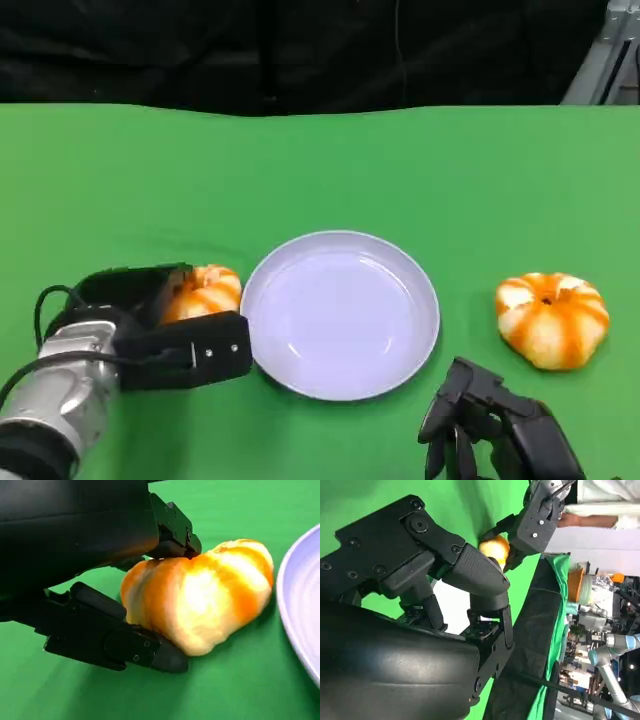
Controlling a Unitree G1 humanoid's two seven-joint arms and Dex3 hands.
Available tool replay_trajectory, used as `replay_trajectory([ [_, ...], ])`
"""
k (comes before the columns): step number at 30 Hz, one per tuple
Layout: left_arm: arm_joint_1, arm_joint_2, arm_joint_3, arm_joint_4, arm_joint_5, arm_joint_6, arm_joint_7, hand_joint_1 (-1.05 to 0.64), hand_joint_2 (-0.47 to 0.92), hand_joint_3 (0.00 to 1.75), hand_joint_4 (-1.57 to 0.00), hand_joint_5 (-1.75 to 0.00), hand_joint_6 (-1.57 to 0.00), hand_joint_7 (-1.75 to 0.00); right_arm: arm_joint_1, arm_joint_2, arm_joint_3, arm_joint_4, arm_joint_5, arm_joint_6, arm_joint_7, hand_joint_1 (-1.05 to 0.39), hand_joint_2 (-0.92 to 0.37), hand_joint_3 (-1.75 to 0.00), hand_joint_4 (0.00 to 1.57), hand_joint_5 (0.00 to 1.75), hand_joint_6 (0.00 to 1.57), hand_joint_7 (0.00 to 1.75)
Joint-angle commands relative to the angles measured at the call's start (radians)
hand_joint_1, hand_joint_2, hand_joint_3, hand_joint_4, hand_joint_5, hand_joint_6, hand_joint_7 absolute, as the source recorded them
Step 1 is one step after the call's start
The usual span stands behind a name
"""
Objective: Grasp the bread from the table and place it into the plate.
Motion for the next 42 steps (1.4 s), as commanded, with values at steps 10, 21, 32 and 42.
replay_trajectory([
  [10, 0.045, 0.069, -0.058, 0.047, 0.112, -0.057, 0.609, -0.19, 0.88, 0.1, -0.84, -1.74, -0.62, -1.71, 0.006, -0.007, -0.006, -0.007, 0.011, 0.004, -0.002, -0.49, -0.62, -1.35, 0.75, 1.75, 0.58, 1.75],
  [21, 0.097, 0.187, -0.076, -0.066, 0.181, -0.041, 0.701, -0.29, 0.86, 0.02, -0.85, -1.75, -0.78, -1.36, -0.005, -0.006, -0.01, 0.004, 0.004, 0.002, -0.009, -0.51, -0.62, -1.35, 0.74, 1.75, 0.58, 1.75],
  [32, 0.125, 0.135, -0.036, -0.233, 0.08, -0.18, 0.644, -0.23, 0.49, 1.02, -0.91, -1.75, -0.71, -1.75, -0.006, -0.006, -0.007, 0.006, -0.007, 0.001, -0.018, -0.52, -0.62, -1.35, 0.73, 1.75, 0.58, 1.75],
  [42, 0.07, -0.025, -0.034, -0.281, 0.034, -0.184, 0.566, -0.17, 0.33, 1.33, -0.97, -1.75, -0.76, -1.75, -0.007, 0.009, 0.009, 0.021, -0.006, -0.007, -0.019, -0.5, -0.61, -1.38, 0.77, 1.75, 0.59, 1.75],
])
